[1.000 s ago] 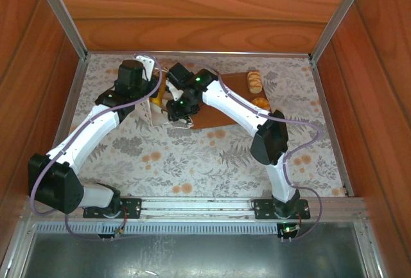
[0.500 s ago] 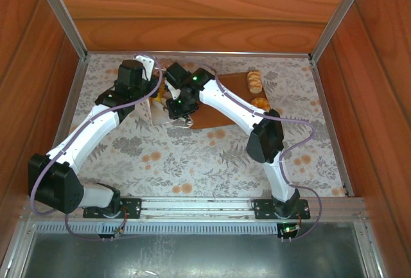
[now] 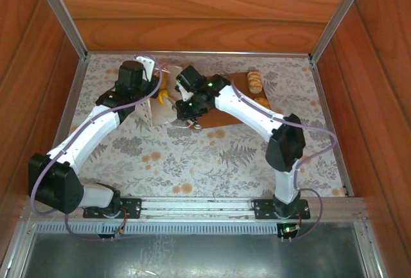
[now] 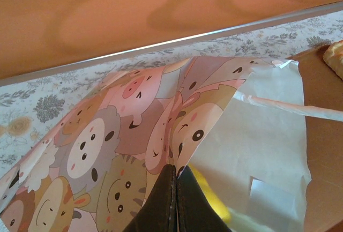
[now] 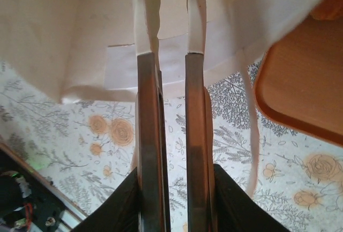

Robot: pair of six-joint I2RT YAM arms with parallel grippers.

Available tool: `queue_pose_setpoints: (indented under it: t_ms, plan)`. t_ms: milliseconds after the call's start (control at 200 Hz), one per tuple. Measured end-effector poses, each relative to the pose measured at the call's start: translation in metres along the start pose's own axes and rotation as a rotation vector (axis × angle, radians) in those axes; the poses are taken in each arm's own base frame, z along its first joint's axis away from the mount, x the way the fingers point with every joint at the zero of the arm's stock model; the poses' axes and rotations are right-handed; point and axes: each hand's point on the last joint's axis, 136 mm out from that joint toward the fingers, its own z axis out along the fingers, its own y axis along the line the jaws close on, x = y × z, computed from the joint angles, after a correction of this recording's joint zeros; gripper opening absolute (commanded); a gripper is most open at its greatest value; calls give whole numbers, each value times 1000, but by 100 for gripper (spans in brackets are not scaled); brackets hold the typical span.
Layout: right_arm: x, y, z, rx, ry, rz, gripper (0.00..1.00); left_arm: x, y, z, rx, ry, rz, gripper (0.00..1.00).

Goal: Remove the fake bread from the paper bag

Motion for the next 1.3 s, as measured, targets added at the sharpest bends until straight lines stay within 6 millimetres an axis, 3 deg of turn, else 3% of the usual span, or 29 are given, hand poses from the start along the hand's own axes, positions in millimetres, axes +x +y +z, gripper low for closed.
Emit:
queue_pose_setpoints:
  t_ms: [175, 465, 785, 1025, 1149, 1299]
  plan:
    - [6, 2, -28, -97, -70, 47, 25, -1, 0, 0, 0, -4, -8, 0]
    - [20, -12, -69, -276, -165, 149, 26, -1, 0, 0, 0, -5, -18, 0]
    - [41, -17, -138, -406, -315, 172, 27, -1, 0, 0, 1, -4, -18, 0]
    - [52, -35, -190, -366, -472, 191, 28, -1, 0, 2, 2, -6, -19, 0]
    - [54, -54, -195, -314, -507, 239, 28, -2, 0, 2, 2, -8, -19, 0]
    - [53, -80, -184, -267, -497, 319, 28, -2, -1, 2, 3, -9, -21, 0]
